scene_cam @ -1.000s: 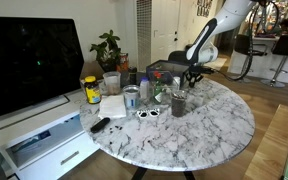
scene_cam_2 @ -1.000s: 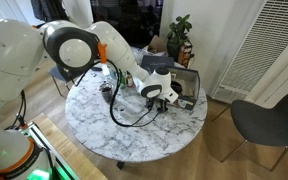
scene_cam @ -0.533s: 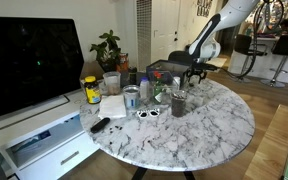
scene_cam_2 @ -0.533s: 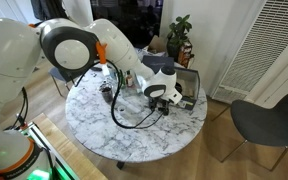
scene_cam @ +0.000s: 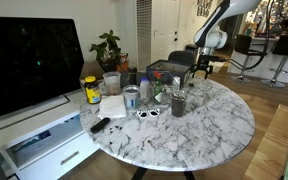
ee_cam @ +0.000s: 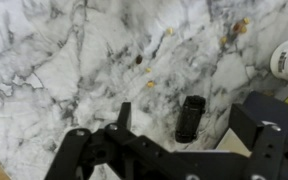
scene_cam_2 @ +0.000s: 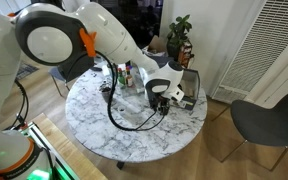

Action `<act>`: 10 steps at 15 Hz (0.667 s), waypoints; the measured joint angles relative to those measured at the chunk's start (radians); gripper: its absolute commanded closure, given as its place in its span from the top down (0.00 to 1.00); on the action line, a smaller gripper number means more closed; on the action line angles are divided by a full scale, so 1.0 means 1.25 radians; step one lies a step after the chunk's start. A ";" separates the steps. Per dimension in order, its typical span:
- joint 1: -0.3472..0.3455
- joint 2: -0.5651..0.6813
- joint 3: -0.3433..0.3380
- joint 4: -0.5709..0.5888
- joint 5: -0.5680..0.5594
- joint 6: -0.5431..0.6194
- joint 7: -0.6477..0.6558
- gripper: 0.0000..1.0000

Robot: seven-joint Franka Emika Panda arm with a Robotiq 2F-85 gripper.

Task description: Move the toy car to the right

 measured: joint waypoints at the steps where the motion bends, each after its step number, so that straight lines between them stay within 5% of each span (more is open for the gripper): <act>1: 0.000 -0.019 0.000 -0.019 0.000 -0.007 -0.025 1.00; 10: 0.007 -0.242 0.004 -0.252 -0.010 0.013 -0.254 1.00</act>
